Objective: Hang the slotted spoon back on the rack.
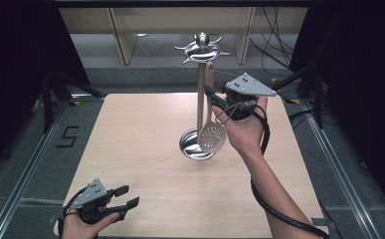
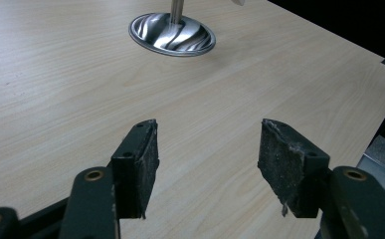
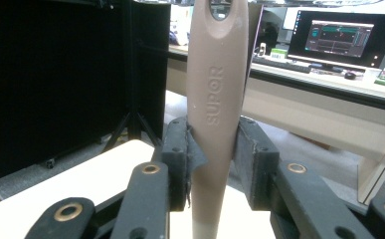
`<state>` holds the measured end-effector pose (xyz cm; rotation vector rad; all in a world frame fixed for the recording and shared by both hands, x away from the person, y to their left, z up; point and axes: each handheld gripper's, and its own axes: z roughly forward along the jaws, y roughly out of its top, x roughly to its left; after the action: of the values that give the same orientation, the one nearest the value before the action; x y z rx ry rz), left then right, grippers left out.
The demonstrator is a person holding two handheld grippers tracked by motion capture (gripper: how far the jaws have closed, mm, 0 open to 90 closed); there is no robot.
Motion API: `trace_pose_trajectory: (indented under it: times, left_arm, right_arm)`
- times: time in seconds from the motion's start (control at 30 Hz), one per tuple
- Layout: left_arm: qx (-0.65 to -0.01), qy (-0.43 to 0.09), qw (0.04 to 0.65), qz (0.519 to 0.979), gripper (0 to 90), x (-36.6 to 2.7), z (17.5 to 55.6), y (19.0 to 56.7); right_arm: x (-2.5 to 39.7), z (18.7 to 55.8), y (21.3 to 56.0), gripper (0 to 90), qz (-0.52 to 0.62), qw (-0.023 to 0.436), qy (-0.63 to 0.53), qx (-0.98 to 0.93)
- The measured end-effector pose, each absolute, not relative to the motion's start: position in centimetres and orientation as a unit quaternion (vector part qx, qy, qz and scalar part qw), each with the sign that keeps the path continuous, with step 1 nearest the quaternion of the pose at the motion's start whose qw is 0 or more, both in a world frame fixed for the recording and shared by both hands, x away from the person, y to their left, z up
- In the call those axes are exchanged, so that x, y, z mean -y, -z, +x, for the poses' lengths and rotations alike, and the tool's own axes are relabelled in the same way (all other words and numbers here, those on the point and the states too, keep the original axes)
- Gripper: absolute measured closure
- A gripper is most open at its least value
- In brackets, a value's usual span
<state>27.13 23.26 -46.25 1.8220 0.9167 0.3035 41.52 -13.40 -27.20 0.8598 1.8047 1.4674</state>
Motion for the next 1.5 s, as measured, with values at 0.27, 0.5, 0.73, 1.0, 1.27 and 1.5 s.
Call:
trace_pose_trajectory:
  times: [0.27, 0.5, 0.73, 1.0, 1.27, 1.5]
  left_arm:
    - [-0.378, -0.13, 0.506, 0.764, 40.2, -23.3, 27.2, 46.2]
    - [-0.373, -0.128, 0.511, 0.764, 40.2, -23.3, 27.2, 46.3]
    - [-0.385, -0.127, 0.505, 0.761, 40.2, -23.3, 27.1, 46.3]
    - [-0.384, -0.123, 0.509, 0.761, 40.2, -23.1, 27.1, 46.3]
    - [-0.381, -0.126, 0.508, 0.763, 40.2, -23.2, 27.2, 46.4]
    - [-0.382, -0.126, 0.508, 0.761, 40.2, -23.1, 27.1, 46.4]
  right_arm:
    - [13.2, 41.8, 27.2, 69.2, 0.326, 0.326, -0.557, -0.69]
    - [13.2, 41.7, 27.4, 60.8, 0.32, 0.323, -0.56, -0.692]
    - [14.1, 40.5, 28.0, 45.5, 0.315, 0.318, -0.555, -0.701]
    - [16.4, 38.5, 29.3, 43.1, 0.315, 0.298, -0.542, -0.72]
    - [18.6, 37.0, 31.5, 41.5, 0.325, 0.284, -0.526, -0.733]
    - [20.6, 35.8, 33.7, 39.7, 0.351, 0.268, -0.509, -0.738]
